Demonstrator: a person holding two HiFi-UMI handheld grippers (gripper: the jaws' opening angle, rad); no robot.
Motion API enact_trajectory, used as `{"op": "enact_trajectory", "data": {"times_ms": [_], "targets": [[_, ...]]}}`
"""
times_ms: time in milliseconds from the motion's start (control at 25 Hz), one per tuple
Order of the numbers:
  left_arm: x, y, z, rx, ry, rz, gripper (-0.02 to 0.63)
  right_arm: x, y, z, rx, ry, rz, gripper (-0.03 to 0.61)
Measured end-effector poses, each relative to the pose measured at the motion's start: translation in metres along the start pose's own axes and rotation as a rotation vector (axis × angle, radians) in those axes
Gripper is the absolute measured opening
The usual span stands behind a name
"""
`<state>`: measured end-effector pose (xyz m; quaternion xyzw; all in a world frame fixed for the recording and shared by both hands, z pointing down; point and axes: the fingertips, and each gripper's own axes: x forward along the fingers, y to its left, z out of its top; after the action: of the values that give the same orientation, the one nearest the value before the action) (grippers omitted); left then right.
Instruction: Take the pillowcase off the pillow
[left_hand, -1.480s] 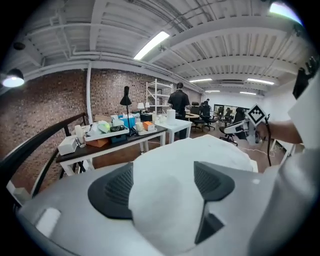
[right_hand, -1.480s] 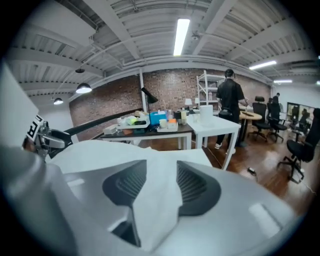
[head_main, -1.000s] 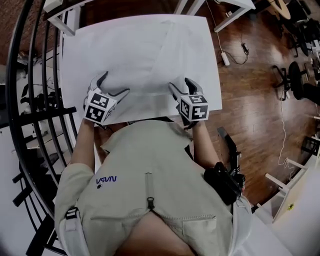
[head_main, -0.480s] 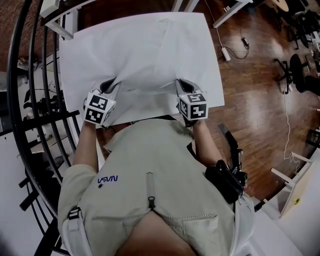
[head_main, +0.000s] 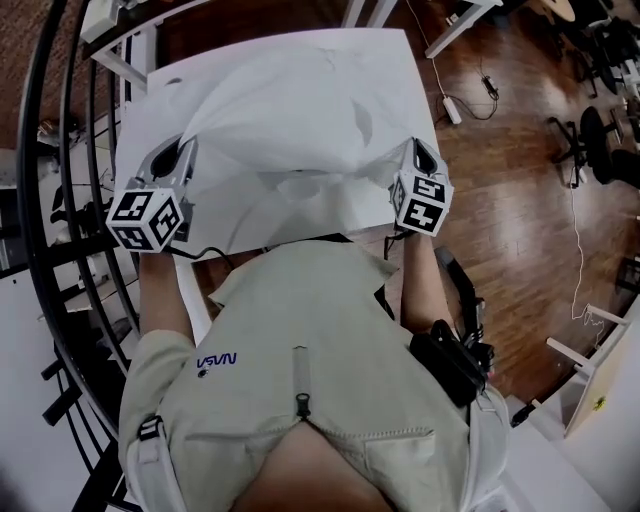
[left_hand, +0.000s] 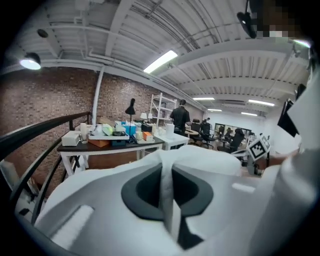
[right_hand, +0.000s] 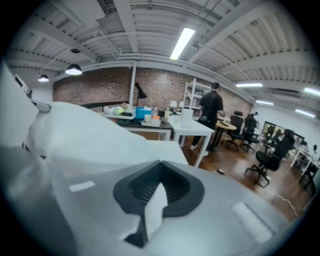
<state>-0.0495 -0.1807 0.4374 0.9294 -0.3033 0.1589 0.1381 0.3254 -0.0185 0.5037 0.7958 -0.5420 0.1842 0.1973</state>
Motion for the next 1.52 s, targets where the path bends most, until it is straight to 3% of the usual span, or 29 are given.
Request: {"op": "enact_trajectory", "data": {"times_ms": [80,240,320,400,480,640,720,840,1000,1120,1200,1320,1440,1520], "targets": [[-0.017,0.019,0.013,-0.036,-0.046,0.032,0.014,0.004,-0.036,-0.006,0.041,0.012,-0.064,0.003],[-0.044,0.036,0.036,-0.032,-0.101,0.059,0.014,0.010,-0.079,-0.032,0.061,0.075,-0.156,0.005],[-0.055,0.038,0.047,-0.045,-0.137,0.067,0.014,0.016,-0.078,-0.046,0.082,0.105,-0.139,0.003],[-0.062,0.033,0.058,-0.063,-0.179,0.054,0.014,0.023,-0.046,-0.057,0.083,0.123,-0.002,0.005],[-0.068,0.025,0.072,-0.095,-0.235,0.032,0.014,0.027,0.004,-0.069,0.063,0.164,0.207,0.006],[-0.089,0.011,0.110,-0.183,-0.373,0.004,0.014,0.017,0.095,-0.103,-0.004,0.314,0.552,0.006],[-0.100,0.003,0.134,-0.192,-0.446,-0.023,0.014,0.009,0.123,-0.116,-0.074,0.365,0.642,0.006],[-0.104,-0.018,0.166,-0.116,-0.526,-0.082,0.014,0.003,0.145,-0.114,-0.102,0.349,0.700,0.006],[-0.068,-0.049,0.171,0.011,-0.532,-0.115,0.012,0.006,0.134,-0.082,-0.037,0.221,0.623,0.008],[-0.004,-0.077,0.145,0.093,-0.483,-0.128,0.014,0.010,0.111,-0.061,0.027,0.139,0.532,0.009],[0.049,-0.092,0.108,0.116,-0.392,-0.125,0.014,0.013,0.094,-0.054,0.073,0.115,0.467,0.009],[0.116,-0.114,0.033,0.161,-0.184,-0.137,0.015,0.017,0.069,-0.066,0.127,0.158,0.350,0.009],[0.138,-0.143,-0.032,0.236,-0.042,-0.196,0.022,0.015,0.042,-0.098,0.204,0.266,0.225,0.012],[0.139,-0.157,-0.063,0.215,0.027,-0.260,0.061,0.006,0.022,-0.116,0.270,0.332,0.156,0.012]]}}
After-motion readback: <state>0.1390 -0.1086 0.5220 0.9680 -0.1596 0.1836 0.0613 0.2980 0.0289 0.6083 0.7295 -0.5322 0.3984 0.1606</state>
